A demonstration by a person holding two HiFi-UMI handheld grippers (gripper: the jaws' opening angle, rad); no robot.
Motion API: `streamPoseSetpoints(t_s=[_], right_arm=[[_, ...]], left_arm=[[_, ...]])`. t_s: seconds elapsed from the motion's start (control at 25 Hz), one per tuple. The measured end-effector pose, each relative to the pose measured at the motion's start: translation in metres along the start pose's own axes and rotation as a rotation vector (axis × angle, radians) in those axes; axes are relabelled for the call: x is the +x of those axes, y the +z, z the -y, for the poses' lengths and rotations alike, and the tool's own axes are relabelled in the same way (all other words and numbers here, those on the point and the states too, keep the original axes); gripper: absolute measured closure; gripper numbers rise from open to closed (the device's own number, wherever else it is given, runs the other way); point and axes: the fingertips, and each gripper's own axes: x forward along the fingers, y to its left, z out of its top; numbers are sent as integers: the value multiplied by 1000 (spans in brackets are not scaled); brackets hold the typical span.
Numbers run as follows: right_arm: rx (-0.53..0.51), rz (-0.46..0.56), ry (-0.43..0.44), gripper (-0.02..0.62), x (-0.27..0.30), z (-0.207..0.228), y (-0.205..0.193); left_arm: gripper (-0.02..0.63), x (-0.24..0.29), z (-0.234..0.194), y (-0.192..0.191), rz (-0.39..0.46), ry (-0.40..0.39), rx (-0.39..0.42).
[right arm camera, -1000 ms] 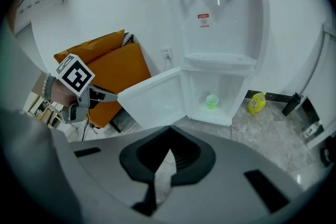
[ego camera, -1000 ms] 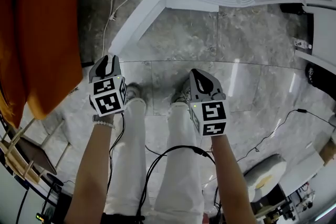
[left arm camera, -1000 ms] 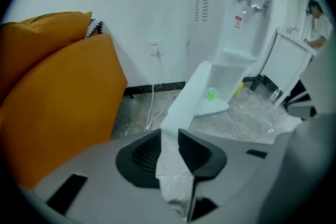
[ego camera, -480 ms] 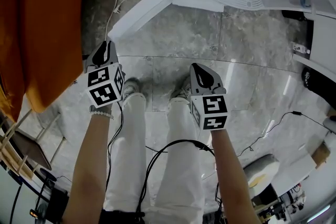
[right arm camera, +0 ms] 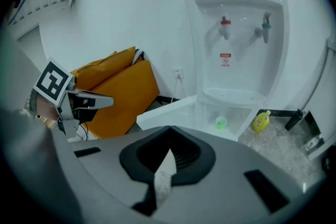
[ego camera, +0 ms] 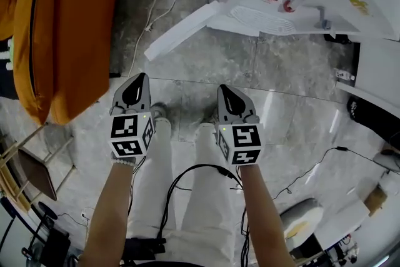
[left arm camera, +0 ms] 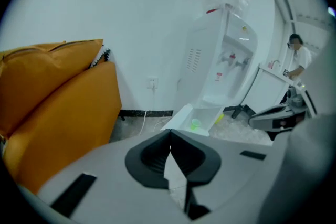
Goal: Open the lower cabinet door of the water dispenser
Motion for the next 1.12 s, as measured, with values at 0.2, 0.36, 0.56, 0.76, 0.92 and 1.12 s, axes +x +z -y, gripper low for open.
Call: streamPoseSetpoints(t_s=[0.2,0.36,0.56,0.76,0.92,1.12], right_arm=[[8,65,16,592,-38,-22,48],[2,122,31,592,-76,-36,91],[-44,179,36,592,-120,-47,131],[-62,227,17,592,-163,-54,162],[-56,275,-1,592,-194,-61,181],[-57,312,-11,592,-231,-75,196]], left_arm=[[592,-43,24,49,29,-70,91],[594,-81,40,89,54,-107,162],[594,-127,56,128,100,-148,197],[592,-172,72,164,161,-217,215],[592,-203,81,184,188,-245,249],[594,-242,88,208,218,-241,284]])
